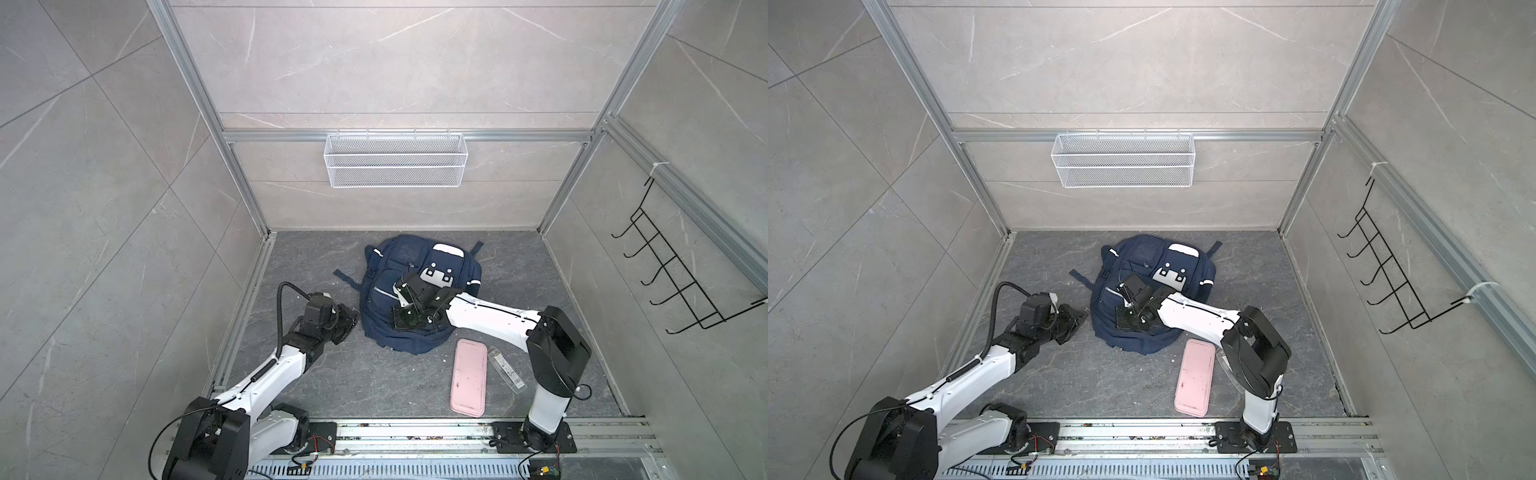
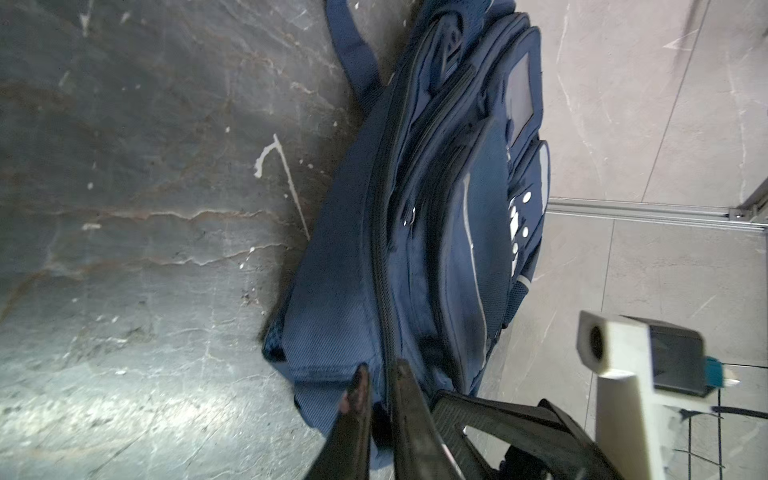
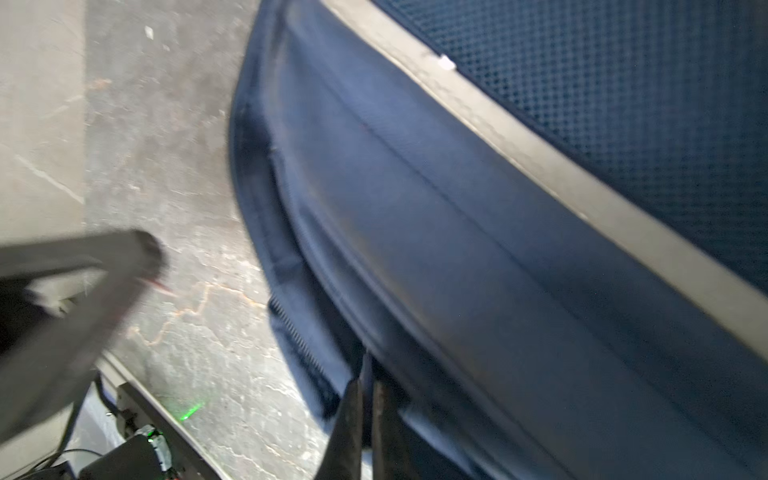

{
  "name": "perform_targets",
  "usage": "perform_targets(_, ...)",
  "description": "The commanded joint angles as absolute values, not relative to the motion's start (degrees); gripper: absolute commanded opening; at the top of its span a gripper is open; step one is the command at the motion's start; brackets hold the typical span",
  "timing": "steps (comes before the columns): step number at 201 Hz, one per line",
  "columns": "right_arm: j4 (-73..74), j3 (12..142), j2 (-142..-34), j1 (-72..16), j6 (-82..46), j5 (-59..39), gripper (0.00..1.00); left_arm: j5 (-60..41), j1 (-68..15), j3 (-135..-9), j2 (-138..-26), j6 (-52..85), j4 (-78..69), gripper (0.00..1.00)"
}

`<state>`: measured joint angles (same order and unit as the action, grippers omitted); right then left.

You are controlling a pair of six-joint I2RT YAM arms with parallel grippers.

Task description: Pack the student bag

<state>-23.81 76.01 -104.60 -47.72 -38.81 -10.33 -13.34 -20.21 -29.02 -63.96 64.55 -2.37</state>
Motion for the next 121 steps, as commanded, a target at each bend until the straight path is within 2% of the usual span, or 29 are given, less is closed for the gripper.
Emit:
perform_targets(1,-25.29,77.13,-103.51,-48.34,-37.83,-12.39,0.0,-12.76,-19.88,-31.27,-63.82,60.85,-0.53,0.18)
perform_targets(36,-24.32,69.06,-96.51,-48.84,-39.84,-11.83,0.0,-13.89,-19.95,-42.87,-71.03,51.78,6.71,0.28)
perform_targets(66,-24.26,61.73,-90.47,-48.93,-41.89,-10.26,0.0,-15.97,-20.13,-55.79,-83.08,43.45,13.66,0.45)
perform_targets(121,-23.41,54.21,-85.53,-48.95,-44.62,-9.44,0.0,-17.9,-23.84,-77.03,-105.1,31.89,23.97,0.46)
